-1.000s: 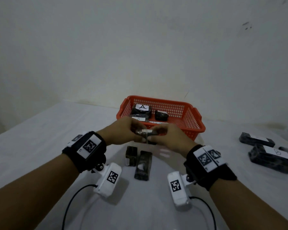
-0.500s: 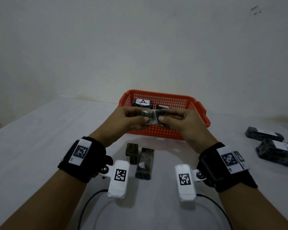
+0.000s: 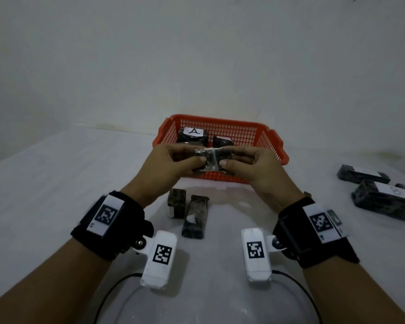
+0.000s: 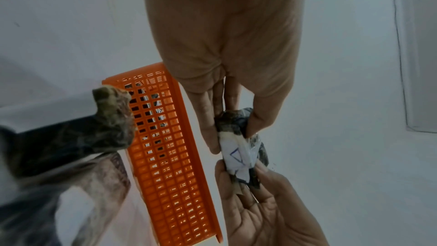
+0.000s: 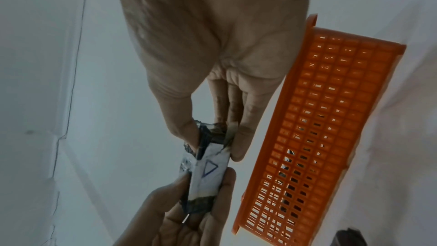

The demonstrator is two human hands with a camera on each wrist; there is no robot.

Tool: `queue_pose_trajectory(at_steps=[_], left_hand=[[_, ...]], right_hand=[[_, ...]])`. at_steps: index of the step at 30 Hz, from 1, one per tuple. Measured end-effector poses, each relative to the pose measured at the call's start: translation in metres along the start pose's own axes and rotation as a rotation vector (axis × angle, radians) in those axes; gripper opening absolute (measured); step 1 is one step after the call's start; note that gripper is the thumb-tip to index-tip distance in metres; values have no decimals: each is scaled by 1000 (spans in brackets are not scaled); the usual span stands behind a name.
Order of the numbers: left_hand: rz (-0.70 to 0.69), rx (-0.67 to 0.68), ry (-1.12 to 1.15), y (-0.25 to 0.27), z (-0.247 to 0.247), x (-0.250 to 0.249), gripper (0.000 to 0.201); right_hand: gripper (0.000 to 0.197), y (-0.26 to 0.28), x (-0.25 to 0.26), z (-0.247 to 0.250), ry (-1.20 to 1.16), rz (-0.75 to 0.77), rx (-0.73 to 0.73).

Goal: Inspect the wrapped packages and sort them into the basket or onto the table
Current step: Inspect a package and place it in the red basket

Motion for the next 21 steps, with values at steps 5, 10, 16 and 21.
queue_pose_trajectory(at_steps=[5,10,16,21], left_hand=[[-19,16,-9,4,-3,1,27],[-86,-12,-53,5,-2,-2,29],[-195,-27,-125,5,6,-7,45],[-88,44,-59,10,-1,-4,47]], right_hand=[[33,3,0,-2,-39,4,-19],[37,4,0,-2,-31,15,-31],[29,6,-8,-12,-203,-159,60],[31,7,-11,-12,-293,-140,74]])
Point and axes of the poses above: each hand's wrist, its own y-axis away from the middle knuckle, its own z-axis out of the back of the hand, x = y × z, the point moved 5 cm from there along -y, towards the middle knuckle, and after that the axes turned 6 degrees about -x, right-handed, at the moved point
